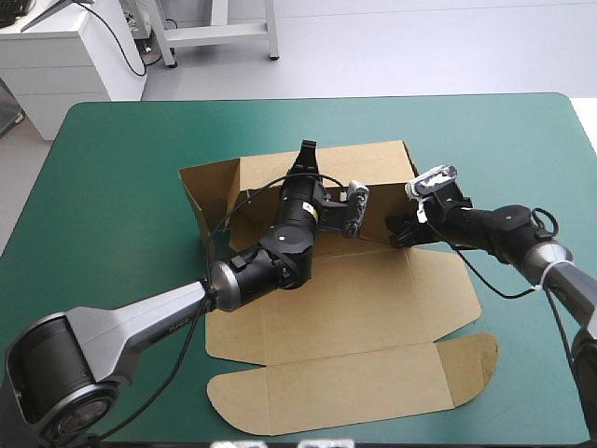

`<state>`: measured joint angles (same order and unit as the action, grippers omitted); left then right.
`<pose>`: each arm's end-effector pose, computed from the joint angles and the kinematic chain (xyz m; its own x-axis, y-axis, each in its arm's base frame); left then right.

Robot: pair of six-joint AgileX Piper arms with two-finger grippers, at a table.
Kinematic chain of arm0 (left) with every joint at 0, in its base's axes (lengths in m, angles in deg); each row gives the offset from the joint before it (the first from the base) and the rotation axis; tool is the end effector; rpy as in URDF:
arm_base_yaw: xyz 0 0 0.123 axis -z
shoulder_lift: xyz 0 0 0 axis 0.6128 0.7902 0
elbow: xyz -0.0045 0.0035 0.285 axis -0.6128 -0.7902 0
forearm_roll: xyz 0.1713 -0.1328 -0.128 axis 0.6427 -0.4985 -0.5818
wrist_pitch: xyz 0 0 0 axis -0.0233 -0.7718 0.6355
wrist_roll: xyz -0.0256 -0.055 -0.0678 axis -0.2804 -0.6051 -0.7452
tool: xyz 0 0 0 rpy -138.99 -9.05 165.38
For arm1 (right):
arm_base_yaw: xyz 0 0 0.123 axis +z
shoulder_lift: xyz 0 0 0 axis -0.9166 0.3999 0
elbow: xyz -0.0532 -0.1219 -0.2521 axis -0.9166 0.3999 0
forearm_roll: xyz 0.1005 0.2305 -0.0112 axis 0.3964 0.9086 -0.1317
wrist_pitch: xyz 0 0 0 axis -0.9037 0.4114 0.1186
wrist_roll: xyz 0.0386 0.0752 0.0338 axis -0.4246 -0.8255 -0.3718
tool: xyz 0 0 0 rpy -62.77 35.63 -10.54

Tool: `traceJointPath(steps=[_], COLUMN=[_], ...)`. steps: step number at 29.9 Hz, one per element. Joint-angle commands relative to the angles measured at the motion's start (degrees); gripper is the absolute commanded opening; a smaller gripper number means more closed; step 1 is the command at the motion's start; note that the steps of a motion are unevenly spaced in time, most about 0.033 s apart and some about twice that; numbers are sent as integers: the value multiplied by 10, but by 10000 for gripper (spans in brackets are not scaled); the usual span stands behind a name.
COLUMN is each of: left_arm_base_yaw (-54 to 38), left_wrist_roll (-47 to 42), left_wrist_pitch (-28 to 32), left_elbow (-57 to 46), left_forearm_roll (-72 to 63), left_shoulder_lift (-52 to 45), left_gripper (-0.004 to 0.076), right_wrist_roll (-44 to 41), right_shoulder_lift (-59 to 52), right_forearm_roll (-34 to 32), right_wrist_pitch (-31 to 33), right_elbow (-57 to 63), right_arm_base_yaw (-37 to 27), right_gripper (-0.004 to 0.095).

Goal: Fold the box

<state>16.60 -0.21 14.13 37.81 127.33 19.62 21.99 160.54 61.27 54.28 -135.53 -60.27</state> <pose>0.2789 -0.2875 0.3052 0.2043 0.9747 0.0903 0.3532 -0.1595 0.9218 0.3210 0.0703 0.2321 -0.5535 -0.2885 -0.7813 -0.5369 0.8407 0.0699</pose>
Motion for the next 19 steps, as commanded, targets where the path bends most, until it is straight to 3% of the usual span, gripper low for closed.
traceJointPath(steps=[1,8,14,16,18,19], left_arm_base_yaw=[-3,-3,-3,-3,-3,-3], left_wrist_roll=[4,4,4,4,4,4], left_wrist_pitch=[-27,-27,-27,-27,-27,-27], left_elbow=[11,11,11,11,11,11], left_forearm_roll=[-2,-2,-3,-3,-3,-3], left_shoulder_lift=[-22,-22,-22,-22,-22,-22], left_gripper=[16,16,16,16,16,16], right_wrist_roll=[-18,-12,-12,-12,-12,-12], right_shoulder_lift=[-25,-25,-25,-25,-25,-25], right_forearm_roll=[27,94,112,113,113,114], right_wrist_pitch=[-68,-126,-123,-112,-105,-105], right_elbow=[-16,-16,-16,-16,-16,-16], right_arm_base_yaw=[33,59,59,59,59,59], right_gripper=[553,523,395,250,19,-12])
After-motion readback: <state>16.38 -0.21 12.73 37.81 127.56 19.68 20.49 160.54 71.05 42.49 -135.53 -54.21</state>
